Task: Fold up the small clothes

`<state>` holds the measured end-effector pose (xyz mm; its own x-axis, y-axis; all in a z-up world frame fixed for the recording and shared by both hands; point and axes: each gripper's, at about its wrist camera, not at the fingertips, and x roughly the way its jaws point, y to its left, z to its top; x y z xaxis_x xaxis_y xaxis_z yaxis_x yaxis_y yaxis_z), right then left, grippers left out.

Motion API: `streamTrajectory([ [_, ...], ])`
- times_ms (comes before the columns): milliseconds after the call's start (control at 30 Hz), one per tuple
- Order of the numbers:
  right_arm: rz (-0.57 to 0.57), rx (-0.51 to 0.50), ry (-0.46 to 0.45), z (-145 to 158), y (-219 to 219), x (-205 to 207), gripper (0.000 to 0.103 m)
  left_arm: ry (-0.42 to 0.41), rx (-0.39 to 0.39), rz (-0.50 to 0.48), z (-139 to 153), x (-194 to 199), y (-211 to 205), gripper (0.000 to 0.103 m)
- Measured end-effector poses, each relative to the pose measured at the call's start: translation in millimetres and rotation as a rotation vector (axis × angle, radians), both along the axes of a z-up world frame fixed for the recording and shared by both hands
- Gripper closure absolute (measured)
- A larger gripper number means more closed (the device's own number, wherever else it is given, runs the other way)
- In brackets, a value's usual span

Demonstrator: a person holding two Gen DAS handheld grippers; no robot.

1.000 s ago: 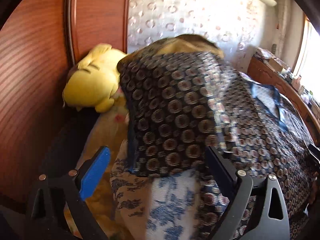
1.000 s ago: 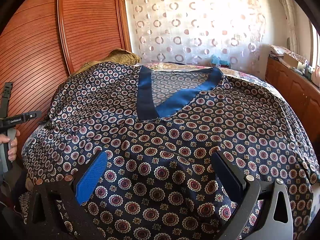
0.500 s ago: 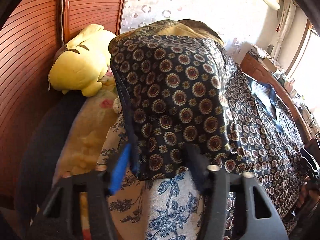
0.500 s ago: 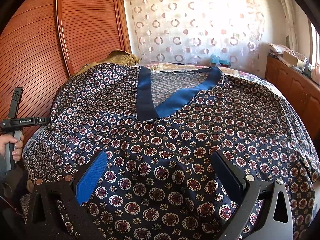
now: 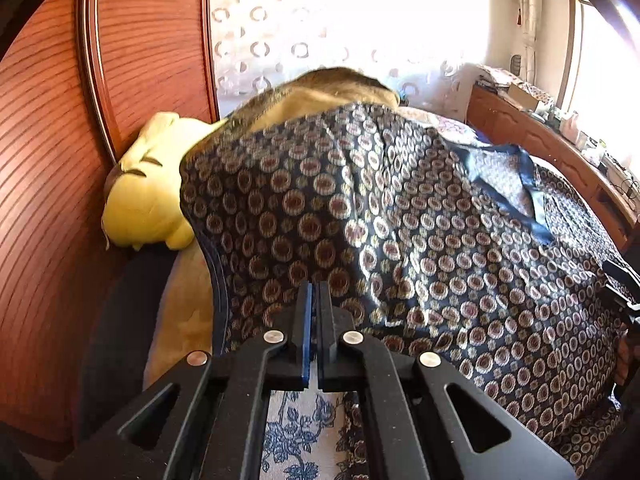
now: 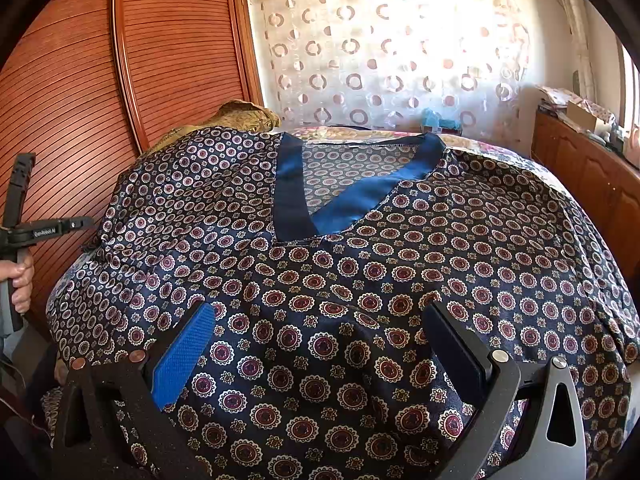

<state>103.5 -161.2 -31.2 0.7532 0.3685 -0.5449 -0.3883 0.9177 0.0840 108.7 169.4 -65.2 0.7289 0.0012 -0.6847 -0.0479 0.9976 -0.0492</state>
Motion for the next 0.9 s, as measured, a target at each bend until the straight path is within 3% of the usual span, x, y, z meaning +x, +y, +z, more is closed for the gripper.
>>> streamTrajectory([
  [67,0.0,0.001,0.0,-0.5,0.7,0.3,0.0,-0.018,-0.006,0.03,3.1,0.7,7.8,0.1],
  [200,0.0,0.001,-0.001,-0.7,0.9,0.7,0.0,0.042,-0.093,0.053,-10.1,10.4,28.0,0.057],
  [333,-0.001,0.002,0.0,-1.0,0.8,0.7,0.0,0.141,-0.086,0.085,-35.5,20.8,36.7,0.054],
  [367,0.0,0.002,0.0,-0.9,0.6,0.4,0.0,0.138,-0.1,0.089,-37.6,20.7,40.0,0.05],
  [400,0.0,0.002,0.0,-1.1,0.6,0.4,0.0,0.141,-0.117,0.099,-40.1,20.2,45.0,0.037],
  [467,0.001,0.0,0.001,-1.2,1.1,0.4,0.0,0.156,-0.185,0.112,-44.3,19.1,55.6,0.034],
  [567,0.0,0.0,0.001,-1.1,1.3,0.6,0.0,0.15,-0.225,0.098,-47.9,16.5,57.6,0.035],
  [700,0.0,0.002,0.002,-1.2,1.5,1.0,0.0,0.13,-0.288,0.028,-46.8,11.8,52.8,0.066],
  [767,0.0,0.0,0.001,-1.4,1.8,1.0,0.0,0.119,-0.224,0.046,-41.8,8.3,48.2,0.078],
  [800,0.0,0.001,0.001,-1.5,1.7,0.9,0.0,0.114,-0.185,0.063,-38.6,6.7,46.7,0.093],
  [833,0.0,0.002,0.0,-1.5,1.8,1.0,0.0,0.113,-0.161,0.076,-36.2,5.6,46.6,0.099],
  [900,0.001,0.004,0.001,-1.6,1.7,1.1,0.0,0.105,-0.164,0.071,-32.4,2.7,45.9,0.1],
])
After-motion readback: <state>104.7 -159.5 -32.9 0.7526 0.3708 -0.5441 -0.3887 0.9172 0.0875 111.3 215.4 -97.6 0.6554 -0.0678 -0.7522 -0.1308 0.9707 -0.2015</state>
